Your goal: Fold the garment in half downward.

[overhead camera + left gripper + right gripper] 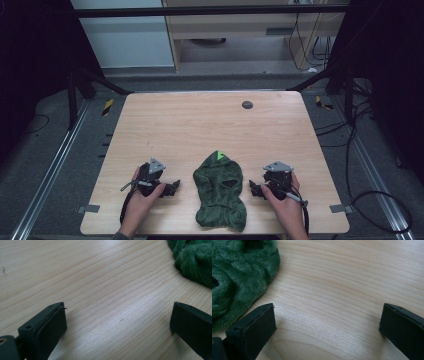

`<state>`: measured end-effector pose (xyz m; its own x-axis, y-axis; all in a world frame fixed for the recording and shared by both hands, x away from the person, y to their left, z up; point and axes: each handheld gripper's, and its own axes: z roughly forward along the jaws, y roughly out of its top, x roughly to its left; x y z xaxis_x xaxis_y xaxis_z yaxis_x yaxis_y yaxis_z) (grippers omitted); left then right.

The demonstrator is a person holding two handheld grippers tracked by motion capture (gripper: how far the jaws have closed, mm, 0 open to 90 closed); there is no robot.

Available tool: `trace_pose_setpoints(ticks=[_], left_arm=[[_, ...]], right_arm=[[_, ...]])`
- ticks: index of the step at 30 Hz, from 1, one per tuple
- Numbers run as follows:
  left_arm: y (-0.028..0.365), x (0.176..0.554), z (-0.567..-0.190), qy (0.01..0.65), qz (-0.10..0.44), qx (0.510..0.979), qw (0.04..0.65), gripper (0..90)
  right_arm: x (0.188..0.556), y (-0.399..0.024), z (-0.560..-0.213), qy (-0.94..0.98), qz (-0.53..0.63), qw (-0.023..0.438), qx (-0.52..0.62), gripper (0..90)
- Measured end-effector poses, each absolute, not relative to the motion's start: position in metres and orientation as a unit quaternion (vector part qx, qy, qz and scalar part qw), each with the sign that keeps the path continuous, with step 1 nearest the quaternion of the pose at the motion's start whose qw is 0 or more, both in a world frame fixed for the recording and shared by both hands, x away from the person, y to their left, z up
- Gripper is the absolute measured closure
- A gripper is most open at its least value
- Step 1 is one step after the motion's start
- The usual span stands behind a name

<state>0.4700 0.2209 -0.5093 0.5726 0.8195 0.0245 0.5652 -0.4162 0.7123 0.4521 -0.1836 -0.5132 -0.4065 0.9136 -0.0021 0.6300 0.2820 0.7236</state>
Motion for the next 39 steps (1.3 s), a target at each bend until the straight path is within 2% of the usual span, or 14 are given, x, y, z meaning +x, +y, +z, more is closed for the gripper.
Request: trace_pose_setpoints(ticks=[13, 20, 22, 29, 31, 32, 33, 34, 39], left_arm=[[0.214, 0.469, -0.507, 0.429, 0.181, 0.822, 0.327, 0.0], [0.207, 0.483, -0.491, 0.408, 0.135, 0.845, 0.318, 7.0], [0.203, 0.489, -0.485, 0.405, 0.126, 0.848, 0.319, 8.8], [0.187, 0.502, -0.47, 0.391, 0.102, 0.855, 0.326, 16.5], [0.182, 0.506, -0.465, 0.385, 0.095, 0.857, 0.329, 21.3], [0.179, 0.508, -0.463, 0.381, 0.095, 0.859, 0.329, 24.3], [0.177, 0.51, -0.461, 0.378, 0.094, 0.861, 0.327, 24.3], [0.173, 0.512, -0.459, 0.375, 0.092, 0.863, 0.326, 26.2], [0.157, 0.516, -0.462, 0.359, 0.087, 0.874, 0.316, 31.8]], right_arm=[[0.452, -0.185, -0.513, 0.776, 0.332, 0.212, 0.493, 0.9], [0.468, -0.187, -0.493, 0.802, 0.314, 0.181, 0.475, 18.3], [0.473, -0.186, -0.489, 0.808, 0.309, 0.174, 0.471, 20.7], [0.492, -0.173, -0.469, 0.834, 0.311, 0.138, 0.434, 43.1], [0.495, -0.166, -0.465, 0.843, 0.311, 0.131, 0.419, 49.4], [0.498, -0.161, -0.465, 0.847, 0.312, 0.124, 0.412, 55.5], [0.498, -0.161, -0.465, 0.847, 0.312, 0.124, 0.412, 55.5], [0.504, -0.154, -0.464, 0.85, 0.315, 0.118, 0.406, 60.7], [0.512, -0.144, -0.466, 0.855, 0.317, 0.11, 0.396, 65.8]])
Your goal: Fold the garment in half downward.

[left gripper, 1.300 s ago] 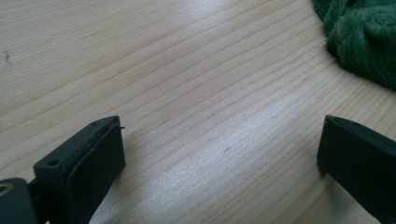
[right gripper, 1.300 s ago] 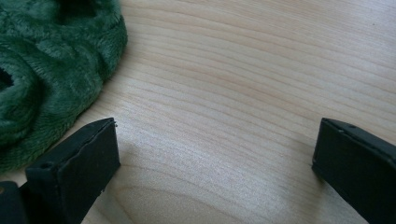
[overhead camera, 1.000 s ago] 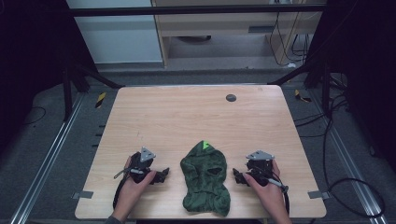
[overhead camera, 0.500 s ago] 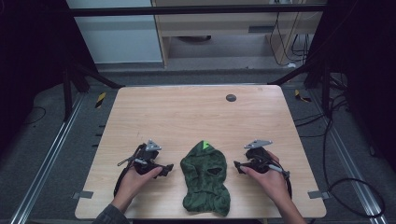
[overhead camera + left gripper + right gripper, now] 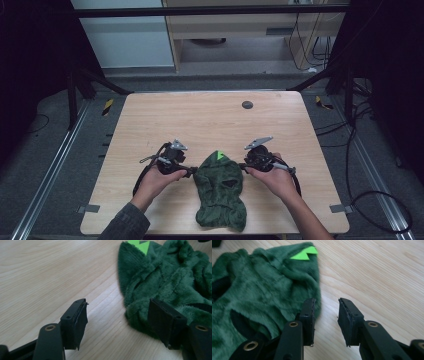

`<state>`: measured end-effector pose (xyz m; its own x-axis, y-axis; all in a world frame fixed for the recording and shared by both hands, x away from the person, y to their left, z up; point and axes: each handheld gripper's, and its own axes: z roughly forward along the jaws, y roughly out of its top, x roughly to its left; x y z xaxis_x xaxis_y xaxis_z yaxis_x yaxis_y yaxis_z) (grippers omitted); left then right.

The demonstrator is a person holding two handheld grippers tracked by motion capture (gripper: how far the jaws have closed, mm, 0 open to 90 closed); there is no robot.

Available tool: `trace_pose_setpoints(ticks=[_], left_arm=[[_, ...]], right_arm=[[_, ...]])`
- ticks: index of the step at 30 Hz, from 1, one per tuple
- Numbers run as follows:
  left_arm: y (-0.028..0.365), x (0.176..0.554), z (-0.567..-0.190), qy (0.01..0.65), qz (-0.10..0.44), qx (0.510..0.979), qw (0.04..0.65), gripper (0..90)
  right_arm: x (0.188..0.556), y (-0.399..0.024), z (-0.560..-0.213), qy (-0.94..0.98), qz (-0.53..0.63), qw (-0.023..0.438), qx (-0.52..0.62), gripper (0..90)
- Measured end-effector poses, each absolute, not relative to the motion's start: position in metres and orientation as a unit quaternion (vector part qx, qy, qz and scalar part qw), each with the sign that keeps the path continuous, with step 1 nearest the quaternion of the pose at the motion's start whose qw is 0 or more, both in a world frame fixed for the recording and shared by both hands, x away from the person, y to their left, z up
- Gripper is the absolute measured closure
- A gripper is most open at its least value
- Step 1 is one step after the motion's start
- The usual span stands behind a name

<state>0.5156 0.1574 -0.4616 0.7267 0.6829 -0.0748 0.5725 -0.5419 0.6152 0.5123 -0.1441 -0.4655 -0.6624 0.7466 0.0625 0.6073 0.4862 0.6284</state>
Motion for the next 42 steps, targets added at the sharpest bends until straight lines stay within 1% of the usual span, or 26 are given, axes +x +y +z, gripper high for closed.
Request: trace_pose_setpoints(ticks=[4, 9, 14, 18, 19, 20, 21, 25, 28, 29, 30, 33, 35, 36, 39, 42], left_arm=[[0.148, 0.516, -0.467, 0.356, 0.086, 0.876, 0.313, 32.8], [0.144, 0.518, -0.47, 0.355, 0.087, 0.877, 0.312, 32.5], [0.144, 0.518, -0.471, 0.352, 0.085, 0.88, 0.308, 34.2], [0.143, 0.519, -0.476, 0.353, 0.089, 0.882, 0.3, 34.9], [0.143, 0.519, -0.478, 0.352, 0.091, 0.883, 0.295, 35.0], [0.143, 0.519, -0.48, 0.353, 0.086, 0.883, 0.296, 35.3], [0.143, 0.52, -0.481, 0.354, 0.082, 0.883, 0.297, 35.3], [0.143, 0.521, -0.484, 0.356, 0.074, 0.881, 0.301, 38.0], [0.142, 0.521, -0.484, 0.351, 0.067, 0.883, 0.305, 44.1], [0.142, 0.52, -0.484, 0.349, 0.063, 0.884, 0.306, 51.3], [0.142, 0.52, -0.483, 0.348, 0.059, 0.884, 0.307, 51.3], [0.141, 0.519, -0.484, 0.34, 0.041, 0.884, 0.318, 66.7], [0.141, 0.519, -0.485, 0.34, 0.036, 0.882, 0.324, 74.7], [0.141, 0.519, -0.486, 0.339, 0.033, 0.882, 0.324, 74.7], [0.141, 0.519, -0.486, 0.338, 0.03, 0.883, 0.325, 79.1], [0.142, 0.52, -0.484, 0.337, 0.027, 0.883, 0.324, 80.6]], right_arm=[[0.516, -0.135, -0.467, 0.86, 0.32, 0.101, 0.384, 63.6], [0.52, -0.128, -0.475, 0.866, 0.304, 0.093, 0.385, 56.2], [0.523, -0.125, -0.481, 0.871, 0.295, 0.084, 0.384, 54.8], [0.521, -0.123, -0.483, 0.878, 0.283, 0.085, 0.376, 58.8], [0.52, -0.122, -0.483, 0.878, 0.285, 0.085, 0.374, 61.1], [0.519, -0.121, -0.483, 0.88, 0.285, 0.083, 0.371, 65.6], [0.519, -0.121, -0.483, 0.88, 0.285, 0.083, 0.371, 65.6], [0.518, -0.119, -0.483, 0.884, 0.284, 0.081, 0.363, 74.0], [0.517, -0.118, -0.483, 0.885, 0.286, 0.076, 0.36, 79.6], [0.517, -0.118, -0.483, 0.885, 0.286, 0.073, 0.36, 81.7], [0.517, -0.118, -0.483, 0.885, 0.286, 0.073, 0.36, 82.9], [0.516, -0.117, -0.483, 0.885, 0.285, 0.072, 0.361, 84.8], [0.516, -0.119, -0.483, 0.884, 0.288, 0.071, 0.361, 85.1], [0.516, -0.119, -0.483, 0.884, 0.288, 0.071, 0.361, 85.1], [0.515, -0.12, -0.483, 0.884, 0.29, 0.072, 0.359, 85.6], [0.515, -0.122, -0.481, 0.884, 0.292, 0.074, 0.357, 85.8]])
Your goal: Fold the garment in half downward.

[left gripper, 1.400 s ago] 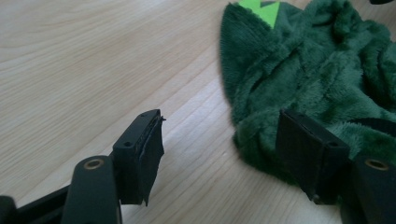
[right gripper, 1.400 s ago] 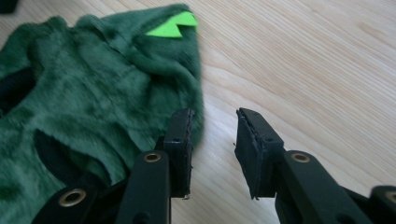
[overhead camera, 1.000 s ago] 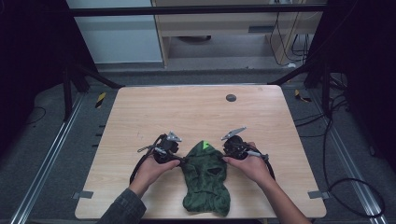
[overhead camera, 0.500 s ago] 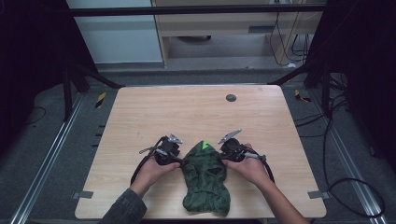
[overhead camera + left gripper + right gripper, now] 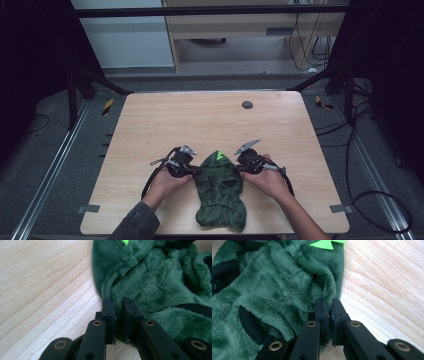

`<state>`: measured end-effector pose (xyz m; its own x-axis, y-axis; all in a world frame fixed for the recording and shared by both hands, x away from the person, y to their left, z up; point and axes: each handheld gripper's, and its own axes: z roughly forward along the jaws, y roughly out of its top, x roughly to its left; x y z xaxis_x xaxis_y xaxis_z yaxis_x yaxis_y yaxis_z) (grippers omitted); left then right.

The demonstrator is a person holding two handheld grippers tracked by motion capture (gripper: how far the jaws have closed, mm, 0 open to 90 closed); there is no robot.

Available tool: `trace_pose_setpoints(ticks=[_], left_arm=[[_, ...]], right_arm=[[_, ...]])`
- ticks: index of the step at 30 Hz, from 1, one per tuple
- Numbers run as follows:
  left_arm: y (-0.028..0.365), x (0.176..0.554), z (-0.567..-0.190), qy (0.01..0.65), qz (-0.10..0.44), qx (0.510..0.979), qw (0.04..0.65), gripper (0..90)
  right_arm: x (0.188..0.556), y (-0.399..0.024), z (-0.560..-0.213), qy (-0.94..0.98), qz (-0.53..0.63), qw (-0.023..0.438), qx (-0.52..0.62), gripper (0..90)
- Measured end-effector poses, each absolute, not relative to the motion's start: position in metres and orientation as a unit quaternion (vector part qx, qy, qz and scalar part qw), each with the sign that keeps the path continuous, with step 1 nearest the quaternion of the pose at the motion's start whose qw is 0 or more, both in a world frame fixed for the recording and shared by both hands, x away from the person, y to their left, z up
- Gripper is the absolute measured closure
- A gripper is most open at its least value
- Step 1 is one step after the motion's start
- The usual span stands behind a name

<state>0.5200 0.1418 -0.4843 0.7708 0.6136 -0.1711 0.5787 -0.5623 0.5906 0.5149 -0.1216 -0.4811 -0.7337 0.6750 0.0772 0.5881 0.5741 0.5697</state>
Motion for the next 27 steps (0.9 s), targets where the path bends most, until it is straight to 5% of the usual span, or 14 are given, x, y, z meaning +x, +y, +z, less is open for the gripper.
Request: trace_pose_setpoints(ticks=[27], left_arm=[[0.142, 0.529, -0.45, 0.321, 0.057, 0.883, 0.337, 82.7]], right_arm=[[0.523, -0.127, -0.447, 0.88, 0.32, 0.095, 0.337, 86.0]])
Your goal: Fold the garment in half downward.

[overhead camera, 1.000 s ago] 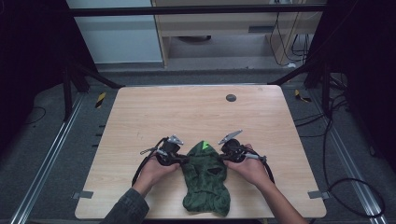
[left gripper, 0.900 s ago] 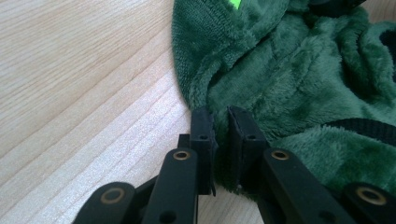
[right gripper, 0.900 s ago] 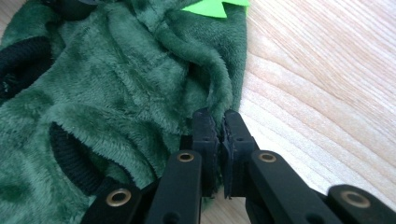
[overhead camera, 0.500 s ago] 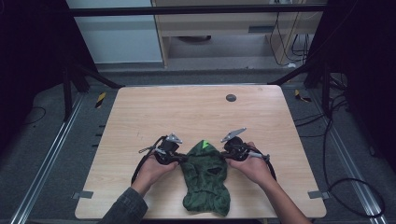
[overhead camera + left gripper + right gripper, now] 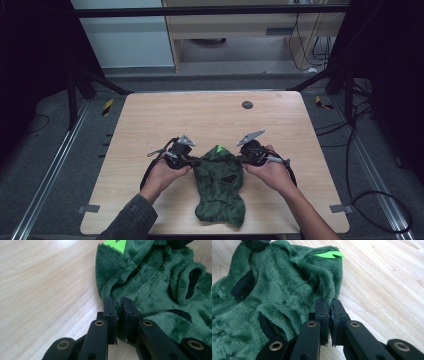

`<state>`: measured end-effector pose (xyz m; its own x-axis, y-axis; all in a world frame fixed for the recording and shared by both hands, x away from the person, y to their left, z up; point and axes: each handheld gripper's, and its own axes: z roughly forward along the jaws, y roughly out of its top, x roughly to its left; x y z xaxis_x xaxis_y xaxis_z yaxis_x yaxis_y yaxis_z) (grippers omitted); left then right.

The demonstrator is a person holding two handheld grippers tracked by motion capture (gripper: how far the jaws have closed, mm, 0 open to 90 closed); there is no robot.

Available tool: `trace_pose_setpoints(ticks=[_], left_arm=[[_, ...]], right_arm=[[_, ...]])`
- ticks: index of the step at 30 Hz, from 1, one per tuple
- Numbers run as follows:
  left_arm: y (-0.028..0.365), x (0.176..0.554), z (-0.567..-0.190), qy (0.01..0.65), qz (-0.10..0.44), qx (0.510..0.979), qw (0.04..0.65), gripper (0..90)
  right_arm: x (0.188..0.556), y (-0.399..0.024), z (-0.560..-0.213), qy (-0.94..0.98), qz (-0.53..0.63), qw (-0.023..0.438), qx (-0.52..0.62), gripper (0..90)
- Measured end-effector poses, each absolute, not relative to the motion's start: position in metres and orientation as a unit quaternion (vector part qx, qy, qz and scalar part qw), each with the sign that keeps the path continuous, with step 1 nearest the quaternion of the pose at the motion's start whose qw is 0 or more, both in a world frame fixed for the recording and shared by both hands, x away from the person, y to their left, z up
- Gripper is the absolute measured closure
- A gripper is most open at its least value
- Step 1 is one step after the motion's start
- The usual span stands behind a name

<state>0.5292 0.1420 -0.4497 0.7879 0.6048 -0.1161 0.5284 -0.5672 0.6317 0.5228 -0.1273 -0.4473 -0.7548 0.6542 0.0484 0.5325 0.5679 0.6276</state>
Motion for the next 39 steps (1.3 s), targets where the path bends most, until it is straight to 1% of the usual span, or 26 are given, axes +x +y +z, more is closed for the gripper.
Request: trace_pose_setpoints(ticks=[18, 22, 28, 37, 39], left_arm=[[0.142, 0.533, -0.437, 0.318, 0.07, 0.881, 0.344, 82.7], [0.142, 0.534, -0.435, 0.32, 0.074, 0.878, 0.349, 82.7], [0.14, 0.539, -0.432, 0.316, 0.085, 0.882, 0.34, 82.5], [0.143, 0.545, -0.427, 0.324, 0.09, 0.875, 0.348, 82.6], [0.144, 0.545, -0.426, 0.324, 0.091, 0.875, 0.349, 82.5]], right_arm=[[0.523, -0.125, -0.434, 0.881, 0.326, 0.11, 0.326, 85.9], [0.526, -0.126, -0.432, 0.878, 0.331, 0.111, 0.327, 85.9], [0.531, -0.124, -0.431, 0.881, 0.324, 0.122, 0.324, 85.7], [0.54, -0.12, -0.425, 0.882, 0.323, 0.132, 0.316, 85.7], [0.54, -0.119, -0.423, 0.883, 0.324, 0.128, 0.315, 85.7]])
